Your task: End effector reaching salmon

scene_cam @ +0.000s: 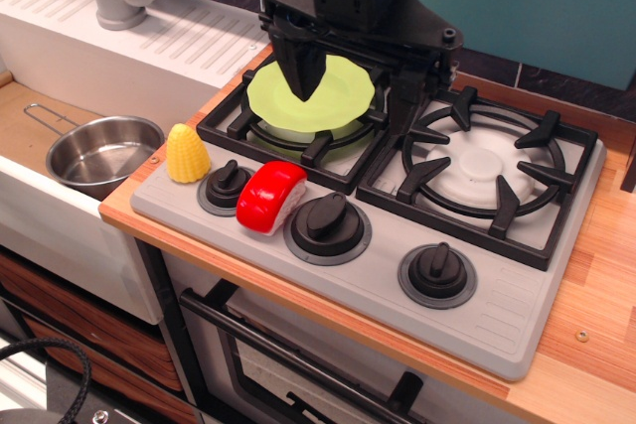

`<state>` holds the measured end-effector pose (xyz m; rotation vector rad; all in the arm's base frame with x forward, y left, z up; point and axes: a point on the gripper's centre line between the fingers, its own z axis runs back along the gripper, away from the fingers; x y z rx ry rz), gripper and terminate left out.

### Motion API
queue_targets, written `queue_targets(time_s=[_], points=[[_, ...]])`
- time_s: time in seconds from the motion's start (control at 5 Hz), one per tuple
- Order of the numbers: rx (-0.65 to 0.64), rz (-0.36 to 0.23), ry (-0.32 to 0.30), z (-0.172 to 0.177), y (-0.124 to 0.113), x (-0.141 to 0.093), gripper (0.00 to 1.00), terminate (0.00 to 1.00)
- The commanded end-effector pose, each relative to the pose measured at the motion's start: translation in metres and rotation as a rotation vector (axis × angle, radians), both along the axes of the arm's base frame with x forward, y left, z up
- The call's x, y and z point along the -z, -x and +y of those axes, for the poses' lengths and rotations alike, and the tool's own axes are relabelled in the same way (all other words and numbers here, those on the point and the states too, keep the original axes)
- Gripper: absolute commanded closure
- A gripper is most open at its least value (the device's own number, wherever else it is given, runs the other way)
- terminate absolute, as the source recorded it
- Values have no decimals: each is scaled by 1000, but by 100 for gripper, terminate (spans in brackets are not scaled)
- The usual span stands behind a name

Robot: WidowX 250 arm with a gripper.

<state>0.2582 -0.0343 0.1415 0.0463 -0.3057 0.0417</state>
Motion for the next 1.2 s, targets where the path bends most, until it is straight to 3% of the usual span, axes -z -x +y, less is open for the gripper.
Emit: queue_targets(time_s=[0.0,1.0], points=[[0,0,0,0,0,0,0,0],[43,-63,-21,47,-20,24,0,0]])
